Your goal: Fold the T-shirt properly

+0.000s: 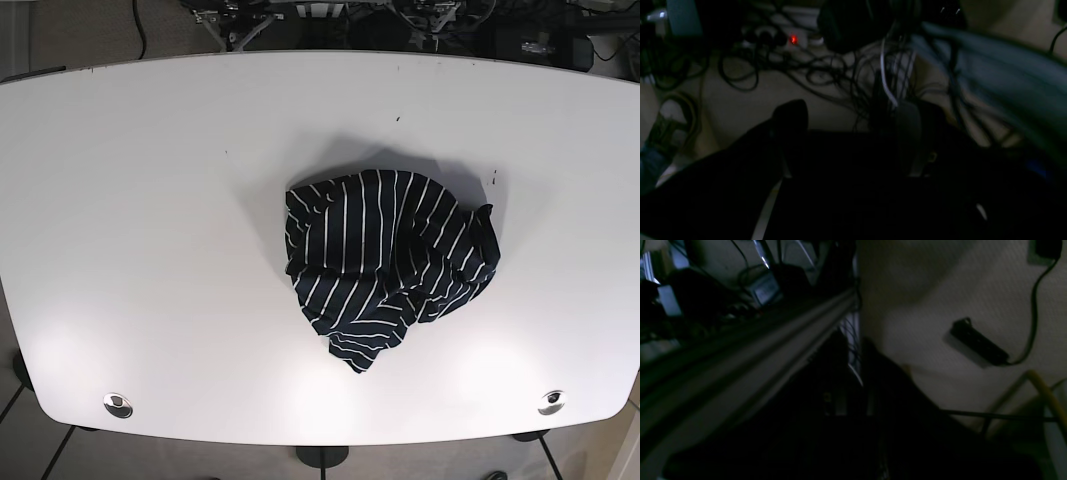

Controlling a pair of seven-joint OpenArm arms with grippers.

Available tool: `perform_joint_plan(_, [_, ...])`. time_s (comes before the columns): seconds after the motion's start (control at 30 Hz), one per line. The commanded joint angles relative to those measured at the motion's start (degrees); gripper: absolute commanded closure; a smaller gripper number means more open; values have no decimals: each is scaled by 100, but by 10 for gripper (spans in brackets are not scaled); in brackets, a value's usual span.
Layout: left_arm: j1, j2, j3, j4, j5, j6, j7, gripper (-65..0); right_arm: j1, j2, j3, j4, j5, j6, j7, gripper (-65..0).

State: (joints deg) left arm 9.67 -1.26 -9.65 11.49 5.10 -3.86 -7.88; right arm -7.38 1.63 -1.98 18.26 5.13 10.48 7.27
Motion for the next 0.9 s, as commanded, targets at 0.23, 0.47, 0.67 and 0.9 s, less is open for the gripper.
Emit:
perform_joint_plan(0.23, [22, -2, 2, 25, -22, -14, -52, -388, 4, 26, 0, 16, 19, 29, 51, -71])
perform_joint_plan(0.47, [22, -2, 2, 25, -22, -14, -52, -388, 4, 26, 0, 16, 19, 29, 51, -71])
perform_joint_plan(0.67, [22, -2, 2, -1, -22, -5, -52, -389, 4, 9, -9, 16, 19, 29, 51, -71])
perform_joint_plan(0.9, [22, -55, 2, -10, -5, 3, -52, -389, 4, 26, -9, 16, 19, 29, 51, -71])
